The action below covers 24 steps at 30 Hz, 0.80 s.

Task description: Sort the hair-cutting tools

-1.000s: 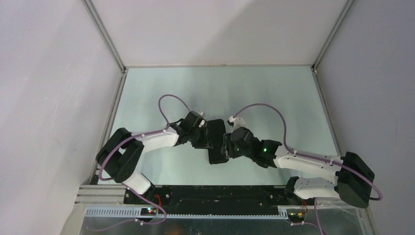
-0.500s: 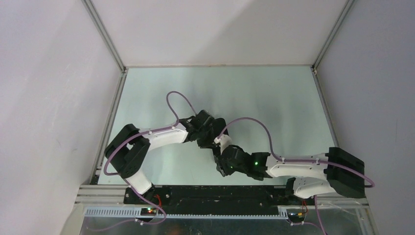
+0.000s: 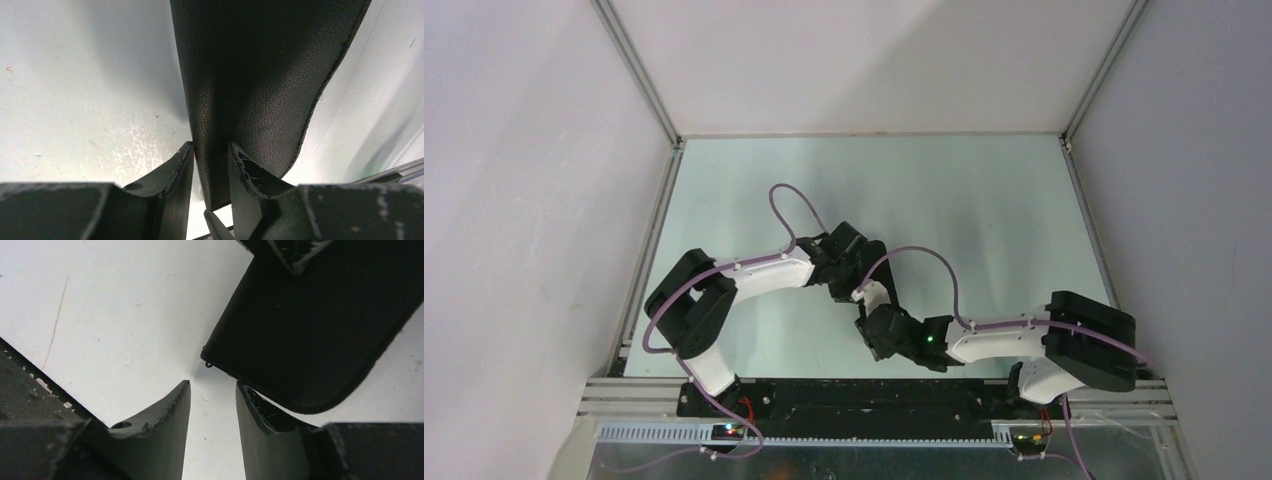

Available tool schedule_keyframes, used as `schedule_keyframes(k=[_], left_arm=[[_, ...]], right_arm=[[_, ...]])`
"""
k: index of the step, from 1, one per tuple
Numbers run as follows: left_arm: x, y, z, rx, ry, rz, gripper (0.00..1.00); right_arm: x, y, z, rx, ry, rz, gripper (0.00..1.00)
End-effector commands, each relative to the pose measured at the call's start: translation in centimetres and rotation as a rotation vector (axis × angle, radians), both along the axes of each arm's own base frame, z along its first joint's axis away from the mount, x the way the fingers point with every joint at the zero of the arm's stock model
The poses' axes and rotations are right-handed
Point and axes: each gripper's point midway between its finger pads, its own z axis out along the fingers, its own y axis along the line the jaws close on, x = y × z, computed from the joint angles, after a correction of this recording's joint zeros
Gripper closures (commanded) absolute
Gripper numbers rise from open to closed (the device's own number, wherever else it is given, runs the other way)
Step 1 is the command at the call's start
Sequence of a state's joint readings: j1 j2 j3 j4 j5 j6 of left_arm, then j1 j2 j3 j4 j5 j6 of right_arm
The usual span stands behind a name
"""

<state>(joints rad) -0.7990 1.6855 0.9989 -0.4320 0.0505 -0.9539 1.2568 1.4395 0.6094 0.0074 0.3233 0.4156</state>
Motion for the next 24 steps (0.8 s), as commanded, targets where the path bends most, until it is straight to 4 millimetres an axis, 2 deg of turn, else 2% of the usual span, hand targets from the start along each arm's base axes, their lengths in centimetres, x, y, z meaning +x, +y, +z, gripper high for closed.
schedule_keyframes(k=[1, 10, 15, 17, 24], left_arm=[[0.2, -0.9, -0.2, 0.003, -0.004, 0.013, 0.64], [0.1, -1.7, 0.1, -0.006, 0.004, 0.005, 0.65], [-0.8, -1.6, 0.5, -0.011, 0.007, -0.009, 0.65], [-1.1, -1.0, 0.3, 0.002, 0.008, -0.003, 0.65], [-1.2, 0.6, -0.2, 0.037, -0.001, 0.02, 0.66]], right_arm=[[1.7, 1.9, 0.6, 0.056, -0.087, -0.022, 0.56], [3.2, 1.3, -0.5, 0.045, -0.122, -0.134, 0.57], [4.9, -1.3, -0.5, -0.027, -0.168, -0.289, 0.64], [5.3, -2.4, -0.5, -0.047, -0.165, -0.327, 0.65], [5.3, -4.4, 0.1, -0.078, -0.171, -0.365, 0.61]])
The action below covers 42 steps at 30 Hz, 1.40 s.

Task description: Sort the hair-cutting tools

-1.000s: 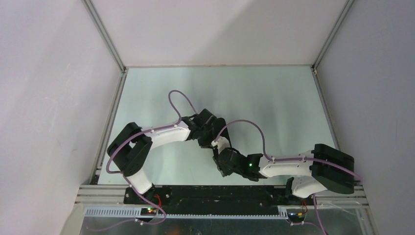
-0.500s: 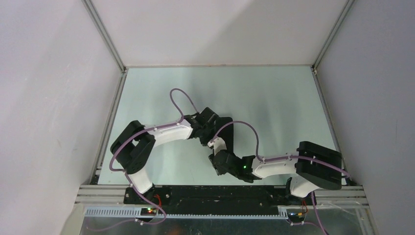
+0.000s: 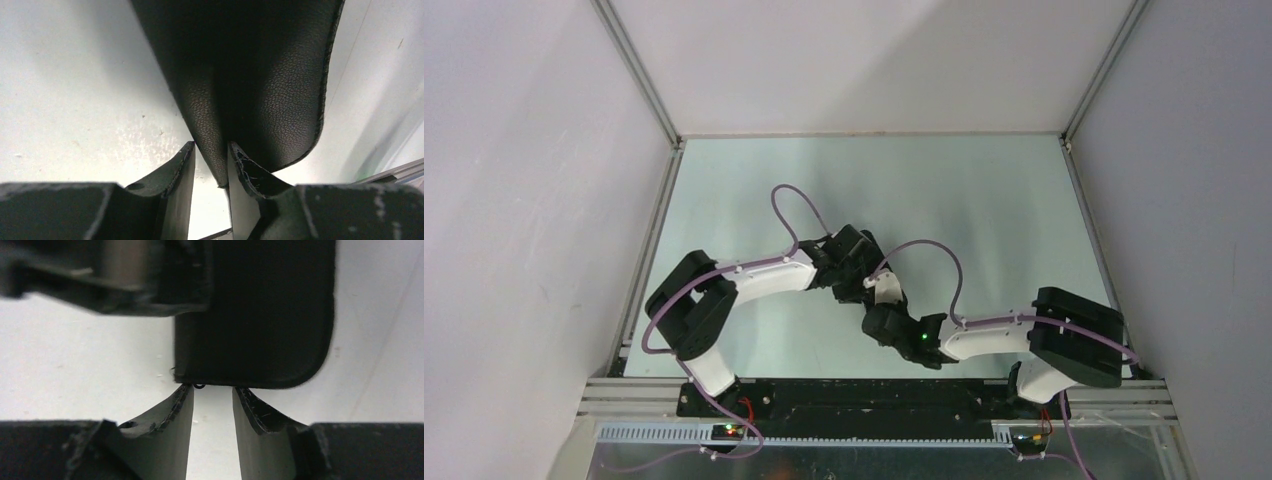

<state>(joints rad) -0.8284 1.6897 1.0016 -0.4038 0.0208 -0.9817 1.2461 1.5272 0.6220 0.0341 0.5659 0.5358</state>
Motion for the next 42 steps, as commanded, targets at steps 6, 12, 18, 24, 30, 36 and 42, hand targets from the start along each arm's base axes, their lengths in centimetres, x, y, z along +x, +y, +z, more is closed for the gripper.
schedule_keyframes(k=[6, 12, 18, 24, 30, 36, 42], left_arm=[[-1.2, 2.1, -0.6, 0.062, 0.033, 0.006, 0.67], [-1.2, 2.2, -0.5, 0.069, 0.033, 0.001, 0.67], [-0.9, 1.9, 0.0, 0.063, 0.025, -0.005, 0.67], [-0.4, 1.6, 0.8, 0.064, 0.014, -0.019, 0.67], [-0.2, 1.4, 0.8, 0.067, 0.016, -0.021, 0.67], [0.1, 1.2, 1.0, 0.068, 0.013, -0.027, 0.67], [0.4, 0.8, 1.1, 0.069, 0.01, -0.032, 0.67]], right_arm=[[1.1, -2.2, 1.7, -0.033, -0.063, -0.032, 0.6], [-0.3, 0.4, 2.9, 0.031, -0.084, 0.13, 0.6], [-1.0, 1.9, 3.2, 0.048, -0.093, 0.212, 0.6], [0.0, 1.4, 2.6, 0.024, -0.12, 0.157, 0.58], [0.7, 0.9, 1.6, -0.013, -0.122, 0.128, 0.59], [1.1, 0.4, 1.0, -0.027, -0.121, 0.097, 0.61], [1.7, 0.9, 0.8, -0.025, -0.134, 0.114, 0.64]])
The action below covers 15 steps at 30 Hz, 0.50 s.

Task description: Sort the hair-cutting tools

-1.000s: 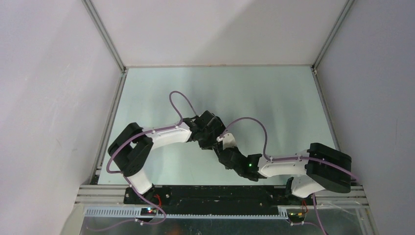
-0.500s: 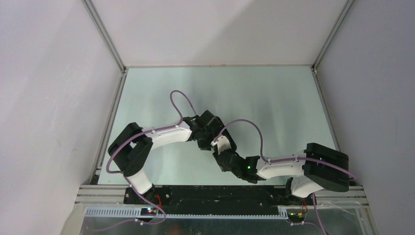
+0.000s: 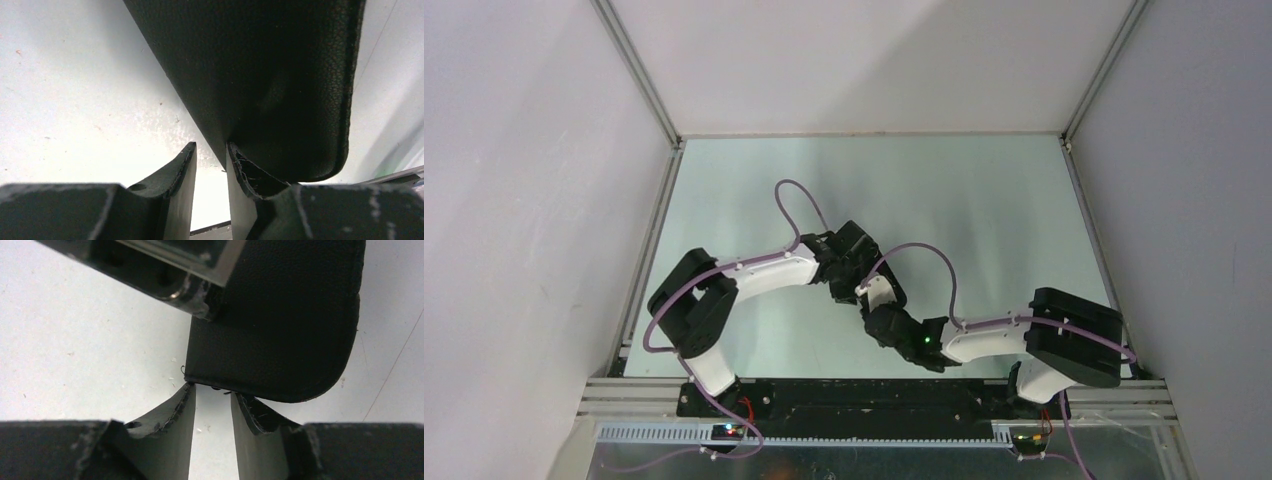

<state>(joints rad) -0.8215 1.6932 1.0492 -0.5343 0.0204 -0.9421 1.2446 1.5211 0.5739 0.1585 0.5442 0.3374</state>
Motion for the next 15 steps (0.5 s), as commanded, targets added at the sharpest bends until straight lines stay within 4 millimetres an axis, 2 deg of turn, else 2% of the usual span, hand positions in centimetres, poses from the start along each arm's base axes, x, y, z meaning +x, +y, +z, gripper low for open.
schedule_keyframes(k=[1, 4, 6, 8, 9, 10, 15], left_arm=[[1.2, -0.6, 0.8, -0.004, -0.034, -0.004, 0.67], [1.2, -0.7, 0.6, -0.004, -0.03, -0.006, 0.67], [1.3, -0.8, 0.5, -0.005, -0.028, -0.005, 0.67], [1.3, -0.8, 0.4, -0.005, -0.026, -0.004, 0.67], [1.3, -0.8, 0.5, -0.005, -0.028, -0.004, 0.67], [1.4, -0.8, 0.5, -0.005, -0.031, -0.002, 0.67], [2.5, 0.2, 0.3, 0.032, -0.058, 0.025, 0.69]], right_arm=[[1.4, 0.8, 0.7, 0.033, -0.052, -0.018, 0.65], [1.8, 0.9, 0.7, 0.042, -0.053, -0.015, 0.69], [2.0, 1.1, 0.6, 0.048, -0.051, -0.01, 0.75], [2.0, 1.1, 0.5, 0.05, -0.042, -0.001, 0.86], [1.8, 1.1, 0.5, 0.046, -0.032, 0.011, 0.96], [1.7, 1.2, 0.8, 0.055, -0.029, 0.014, 0.99], [-0.2, 1.1, 1.3, 0.076, 0.044, 0.066, 1.0]])
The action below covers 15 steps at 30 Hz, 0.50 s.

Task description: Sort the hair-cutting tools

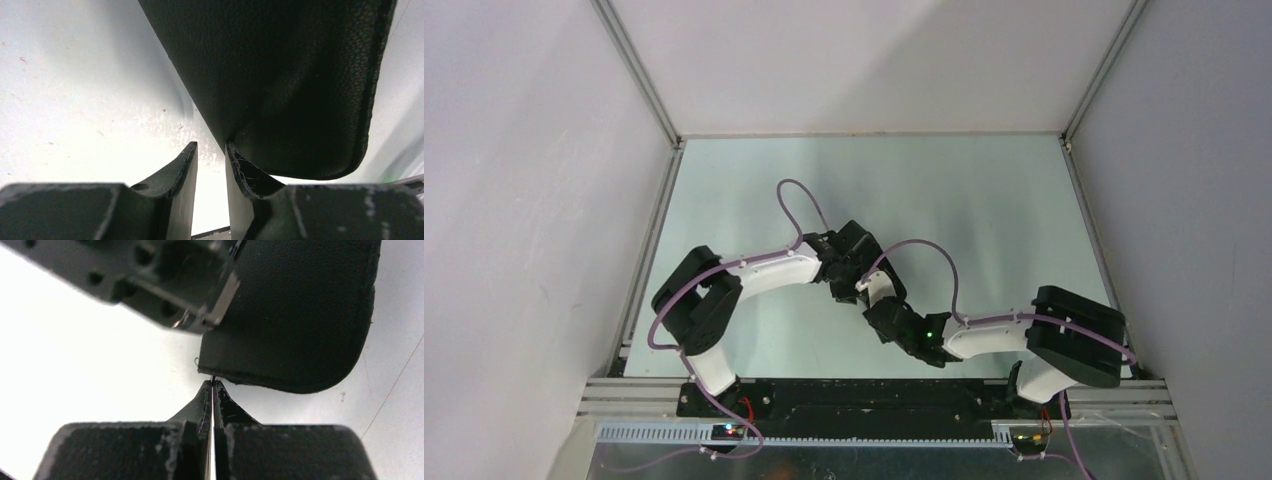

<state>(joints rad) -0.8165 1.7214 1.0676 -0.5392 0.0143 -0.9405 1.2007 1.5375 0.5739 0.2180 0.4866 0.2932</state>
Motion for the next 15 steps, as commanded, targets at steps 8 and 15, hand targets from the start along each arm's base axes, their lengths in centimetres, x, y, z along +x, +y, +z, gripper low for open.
schedule_keyframes(k=[8, 15], left_arm=[[3.8, 1.9, -0.7, 0.096, -0.085, 0.046, 0.72], [4.7, 2.4, -0.8, 0.1, -0.1, 0.061, 0.73]], right_arm=[[-3.9, -0.5, 1.5, 0.094, 0.16, 0.056, 1.0], [-5.4, -2.5, 0.9, 0.123, 0.225, 0.014, 1.0]])
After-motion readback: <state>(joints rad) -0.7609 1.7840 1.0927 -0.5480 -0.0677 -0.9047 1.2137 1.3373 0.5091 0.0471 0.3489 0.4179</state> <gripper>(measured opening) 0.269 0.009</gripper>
